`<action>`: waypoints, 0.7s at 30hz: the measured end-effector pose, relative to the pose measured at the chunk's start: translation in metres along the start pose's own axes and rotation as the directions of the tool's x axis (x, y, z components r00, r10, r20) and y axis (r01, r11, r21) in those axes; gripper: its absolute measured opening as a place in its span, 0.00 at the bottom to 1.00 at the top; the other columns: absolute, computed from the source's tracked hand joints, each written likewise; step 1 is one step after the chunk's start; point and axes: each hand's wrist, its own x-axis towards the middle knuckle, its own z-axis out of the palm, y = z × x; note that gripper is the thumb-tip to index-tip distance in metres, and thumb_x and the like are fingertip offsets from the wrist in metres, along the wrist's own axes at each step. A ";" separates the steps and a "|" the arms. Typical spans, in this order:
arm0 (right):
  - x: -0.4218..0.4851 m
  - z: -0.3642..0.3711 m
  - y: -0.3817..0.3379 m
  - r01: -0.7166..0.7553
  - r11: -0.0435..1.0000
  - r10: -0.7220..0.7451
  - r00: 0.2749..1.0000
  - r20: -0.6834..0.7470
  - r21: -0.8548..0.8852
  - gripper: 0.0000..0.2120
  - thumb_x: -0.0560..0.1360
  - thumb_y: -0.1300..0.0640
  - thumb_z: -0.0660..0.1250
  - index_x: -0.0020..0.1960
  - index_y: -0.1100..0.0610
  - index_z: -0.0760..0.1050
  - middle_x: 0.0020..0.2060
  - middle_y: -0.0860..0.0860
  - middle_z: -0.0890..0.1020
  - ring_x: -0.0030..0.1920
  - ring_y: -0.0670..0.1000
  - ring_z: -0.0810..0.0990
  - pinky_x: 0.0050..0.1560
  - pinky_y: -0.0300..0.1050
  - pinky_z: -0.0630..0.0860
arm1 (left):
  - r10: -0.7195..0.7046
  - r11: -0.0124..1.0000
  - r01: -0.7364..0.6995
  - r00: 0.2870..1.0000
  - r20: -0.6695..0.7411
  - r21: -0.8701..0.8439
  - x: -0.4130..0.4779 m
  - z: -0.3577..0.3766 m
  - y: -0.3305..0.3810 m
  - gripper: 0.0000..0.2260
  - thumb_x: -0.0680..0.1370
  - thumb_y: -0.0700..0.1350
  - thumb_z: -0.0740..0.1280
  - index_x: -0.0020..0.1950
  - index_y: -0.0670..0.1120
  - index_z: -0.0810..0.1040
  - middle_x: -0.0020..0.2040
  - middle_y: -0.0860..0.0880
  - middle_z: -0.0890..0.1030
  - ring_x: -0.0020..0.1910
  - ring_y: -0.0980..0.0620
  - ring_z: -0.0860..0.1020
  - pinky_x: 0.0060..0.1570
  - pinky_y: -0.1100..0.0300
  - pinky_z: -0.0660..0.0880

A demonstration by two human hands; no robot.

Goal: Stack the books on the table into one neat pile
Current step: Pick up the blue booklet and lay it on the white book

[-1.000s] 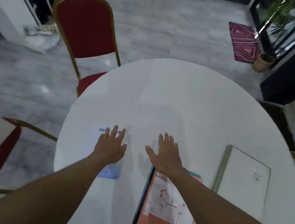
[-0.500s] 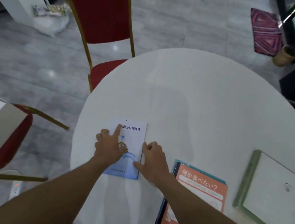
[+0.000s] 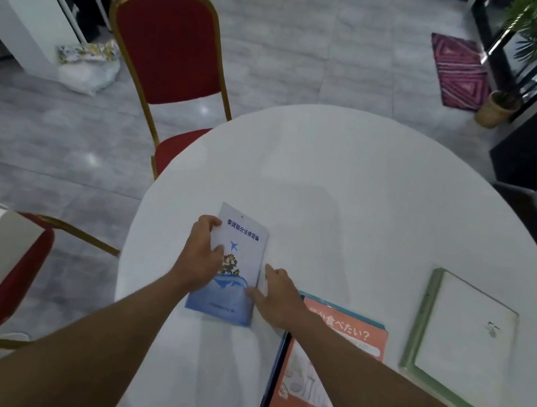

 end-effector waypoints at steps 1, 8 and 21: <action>-0.004 -0.007 0.003 -0.005 0.999 0.005 1.000 0.005 0.033 0.23 0.80 0.45 0.62 0.68 0.58 0.67 0.63 0.58 0.74 0.64 0.58 0.73 0.64 0.52 0.72 | 0.006 0.999 -0.005 1.000 0.020 -0.040 0.001 0.003 0.009 0.18 0.76 0.33 0.63 0.62 0.48 0.65 0.58 0.47 0.71 0.54 0.50 0.75 0.47 0.67 0.74; -0.037 -0.058 0.030 -0.092 0.922 0.125 0.990 -0.065 0.375 0.19 0.77 0.48 0.65 0.65 0.54 0.69 0.60 0.54 0.81 0.58 0.56 0.80 0.58 0.51 0.78 | 0.048 0.986 -0.031 0.994 0.102 -0.164 -0.006 0.046 0.073 0.15 0.78 0.36 0.63 0.59 0.49 0.63 0.52 0.54 0.75 0.46 0.54 0.83 0.37 0.59 0.83; -0.135 -0.147 0.183 -0.126 0.878 0.348 0.831 -0.434 0.462 0.25 0.73 0.60 0.69 0.69 0.55 0.71 0.63 0.54 0.80 0.61 0.55 0.79 0.52 0.41 0.72 | 0.282 0.892 -0.408 0.837 0.469 0.192 -0.038 0.219 0.165 0.36 0.72 0.37 0.72 0.75 0.36 0.59 0.62 0.37 0.67 0.64 0.42 0.68 0.57 0.72 0.60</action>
